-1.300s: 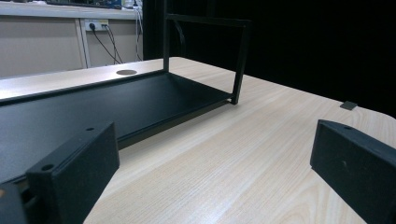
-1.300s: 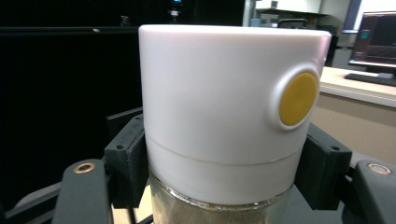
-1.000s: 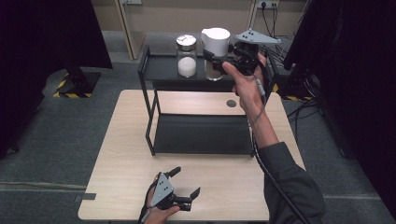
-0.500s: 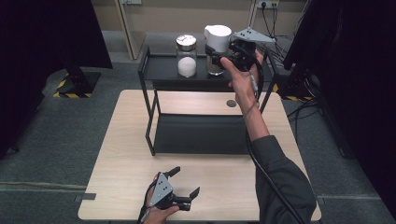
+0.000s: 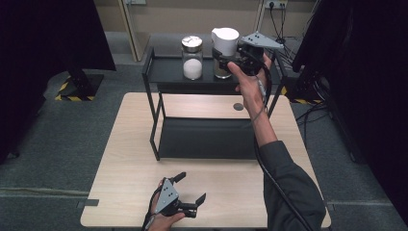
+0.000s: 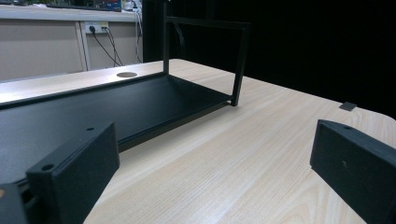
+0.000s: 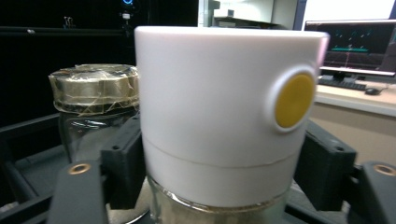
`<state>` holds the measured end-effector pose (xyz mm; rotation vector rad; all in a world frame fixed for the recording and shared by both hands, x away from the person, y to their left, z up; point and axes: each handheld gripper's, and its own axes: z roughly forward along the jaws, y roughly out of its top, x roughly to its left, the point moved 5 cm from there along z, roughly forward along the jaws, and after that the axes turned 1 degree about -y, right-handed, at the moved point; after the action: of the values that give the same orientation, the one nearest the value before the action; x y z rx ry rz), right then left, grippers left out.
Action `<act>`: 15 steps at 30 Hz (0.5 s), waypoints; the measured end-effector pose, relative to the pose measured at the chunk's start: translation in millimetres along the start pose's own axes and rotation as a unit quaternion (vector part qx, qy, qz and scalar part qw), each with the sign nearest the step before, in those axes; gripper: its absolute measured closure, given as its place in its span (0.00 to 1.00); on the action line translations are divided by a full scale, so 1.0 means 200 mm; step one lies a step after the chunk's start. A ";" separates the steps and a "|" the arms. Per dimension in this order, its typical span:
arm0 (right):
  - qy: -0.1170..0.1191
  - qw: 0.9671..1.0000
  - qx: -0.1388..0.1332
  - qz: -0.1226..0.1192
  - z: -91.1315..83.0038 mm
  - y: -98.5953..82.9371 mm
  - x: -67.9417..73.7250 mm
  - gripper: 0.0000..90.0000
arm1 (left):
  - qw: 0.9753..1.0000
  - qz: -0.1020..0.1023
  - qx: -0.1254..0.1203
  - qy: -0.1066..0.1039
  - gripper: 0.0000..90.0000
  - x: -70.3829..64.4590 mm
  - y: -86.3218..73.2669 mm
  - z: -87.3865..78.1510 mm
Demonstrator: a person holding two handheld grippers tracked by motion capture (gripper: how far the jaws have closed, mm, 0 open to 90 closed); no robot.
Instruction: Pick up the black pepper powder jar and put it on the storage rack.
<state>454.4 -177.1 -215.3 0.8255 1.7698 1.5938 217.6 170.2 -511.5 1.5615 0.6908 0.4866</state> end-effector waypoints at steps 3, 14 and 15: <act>-0.001 1.000 -0.002 0.015 0.00 0.00 0.00 0.15 | 1.000 0.000 0.000 0.000 0.01 0.00 0.00 0.00; 0.007 1.000 -0.011 0.025 -0.11 -0.01 -0.01 0.01 | 1.000 0.000 0.002 -0.001 0.01 0.00 0.00 0.00; 0.010 1.000 -0.012 0.022 -0.12 -0.01 -0.01 0.01 | 1.000 0.000 0.002 -0.001 0.01 0.00 0.00 0.01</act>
<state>435.8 -193.4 -215.0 0.8452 1.7553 1.6544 217.7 168.8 -512.3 1.5660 0.6918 0.4833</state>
